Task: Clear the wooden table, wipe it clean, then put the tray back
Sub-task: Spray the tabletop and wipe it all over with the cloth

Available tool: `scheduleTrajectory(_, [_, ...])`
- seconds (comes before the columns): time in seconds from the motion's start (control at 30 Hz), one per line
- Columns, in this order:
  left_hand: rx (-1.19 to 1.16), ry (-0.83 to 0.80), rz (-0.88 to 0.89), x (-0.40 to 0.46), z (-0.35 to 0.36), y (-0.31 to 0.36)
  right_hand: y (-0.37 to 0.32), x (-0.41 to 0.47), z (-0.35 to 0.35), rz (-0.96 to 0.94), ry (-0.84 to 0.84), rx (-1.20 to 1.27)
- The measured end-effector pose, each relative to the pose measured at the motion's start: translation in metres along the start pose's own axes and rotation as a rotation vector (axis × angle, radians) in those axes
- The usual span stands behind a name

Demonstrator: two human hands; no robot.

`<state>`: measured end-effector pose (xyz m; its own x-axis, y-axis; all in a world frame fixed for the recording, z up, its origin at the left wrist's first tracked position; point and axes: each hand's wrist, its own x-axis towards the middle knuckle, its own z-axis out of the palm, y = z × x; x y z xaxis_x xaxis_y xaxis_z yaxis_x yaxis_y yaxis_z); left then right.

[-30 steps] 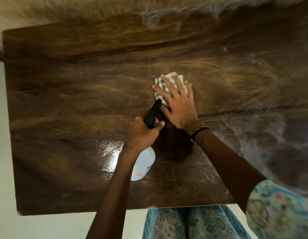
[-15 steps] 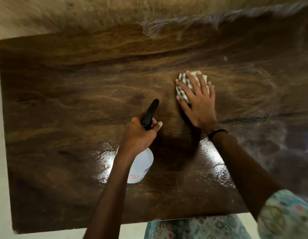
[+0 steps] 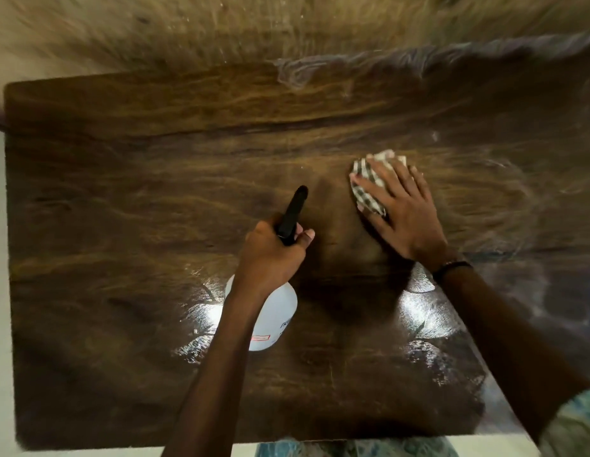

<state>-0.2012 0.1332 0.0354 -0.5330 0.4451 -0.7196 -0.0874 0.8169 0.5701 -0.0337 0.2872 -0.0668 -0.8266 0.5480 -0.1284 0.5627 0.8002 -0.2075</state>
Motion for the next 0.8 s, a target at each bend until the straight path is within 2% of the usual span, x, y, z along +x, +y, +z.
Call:
scheduleTrajectory(0.07, [-0.002,0.019,-0.001,0.005,0.003,0.007,-0.009,0.032,0.001,0.081,0.045,0.033])
scheduleTrajectory(0.13, [0.002,0.035,-0.002,0.009,0.006,0.015,-0.028,0.056,0.007,0.083,0.051,0.049])
scheduleTrajectory(0.23, [0.019,0.049,0.004,0.015,0.012,0.028,-0.039,0.057,0.012,-0.160,0.015,0.008])
scheduleTrajectory(0.33, [0.021,0.026,0.020,0.021,0.016,0.041,-0.010,0.033,0.006,-0.368,-0.045,-0.044])
scheduleTrajectory(0.53, [-0.003,0.026,0.019,0.040,0.019,0.064,0.054,0.029,-0.016,-0.117,-0.018,-0.057])
scheduleTrajectory(0.8, [0.026,0.058,0.041,0.053,0.014,0.082,0.071,0.067,-0.024,-0.064,0.002,-0.011])
